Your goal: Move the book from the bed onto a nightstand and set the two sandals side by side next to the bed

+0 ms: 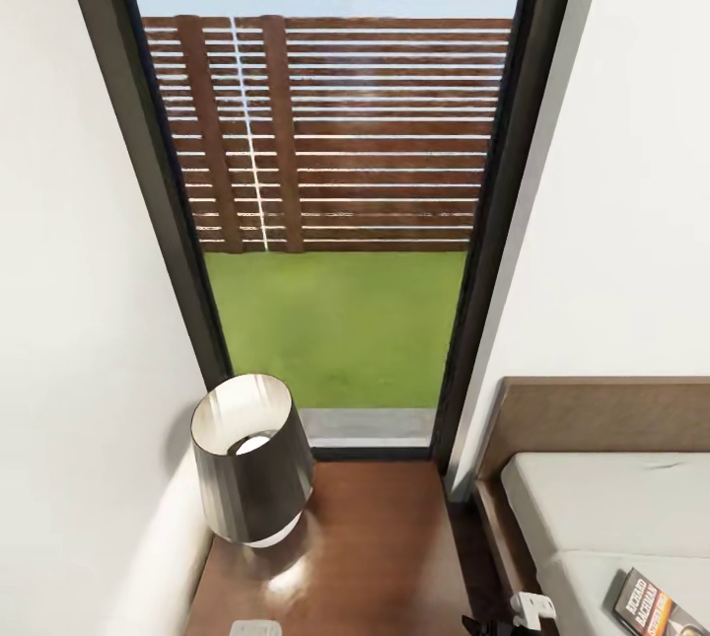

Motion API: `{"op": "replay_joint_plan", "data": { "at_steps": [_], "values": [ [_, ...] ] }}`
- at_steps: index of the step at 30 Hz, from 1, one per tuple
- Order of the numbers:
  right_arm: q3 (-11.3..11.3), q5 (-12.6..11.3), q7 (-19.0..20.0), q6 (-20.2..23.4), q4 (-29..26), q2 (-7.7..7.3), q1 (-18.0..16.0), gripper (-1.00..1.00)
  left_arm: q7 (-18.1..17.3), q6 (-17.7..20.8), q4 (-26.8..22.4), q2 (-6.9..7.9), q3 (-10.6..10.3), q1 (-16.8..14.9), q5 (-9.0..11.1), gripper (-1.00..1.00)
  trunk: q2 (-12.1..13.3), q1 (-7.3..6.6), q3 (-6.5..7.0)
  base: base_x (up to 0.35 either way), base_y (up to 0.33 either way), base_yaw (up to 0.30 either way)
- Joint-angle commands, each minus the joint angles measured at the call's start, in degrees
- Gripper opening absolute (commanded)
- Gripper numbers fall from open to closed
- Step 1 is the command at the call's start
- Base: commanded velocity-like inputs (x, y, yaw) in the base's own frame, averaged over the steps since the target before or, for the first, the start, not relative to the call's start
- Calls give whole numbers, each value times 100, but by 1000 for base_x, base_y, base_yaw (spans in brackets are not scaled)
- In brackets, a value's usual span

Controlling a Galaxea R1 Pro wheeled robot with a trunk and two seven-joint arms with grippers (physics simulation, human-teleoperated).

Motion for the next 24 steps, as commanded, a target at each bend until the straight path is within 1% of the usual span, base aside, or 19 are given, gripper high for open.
{"op": "replay_joint_plan", "data": {
  "at_steps": [1, 6, 13, 18, 24],
  "values": [
    [1, -44, 26, -6, 10, -2, -6, 100, -19, -14, 7, 0, -7, -4, 37, 100, -8, 5, -10, 263, 0, 0],
    [3, -44, 26, -6, 11, -2, -7, 100, -19, -16, 7, -1, -7, 2, 37, 100, -8, 5, -10, 189, 0, 0],
    [5, -46, 24, -6, 11, -2, -5, 100, -19, -17, 6, -1, -7, 7, 37, 100, -8, 5, -10, 32, 0, 0],
    [7, -44, 21, -6, 11, -2, -5, 100, -19, -22, 7, -1, -7, 8, 37, 100, -8, 5, -10, 140, 0, 0],
    [8, -43, 25, -6, 11, -17, -7, 100, -19, -21, 8, -1, -7, 8, 37, 100, -8, 5, -10, 29, 0, -3]
  ]
}}
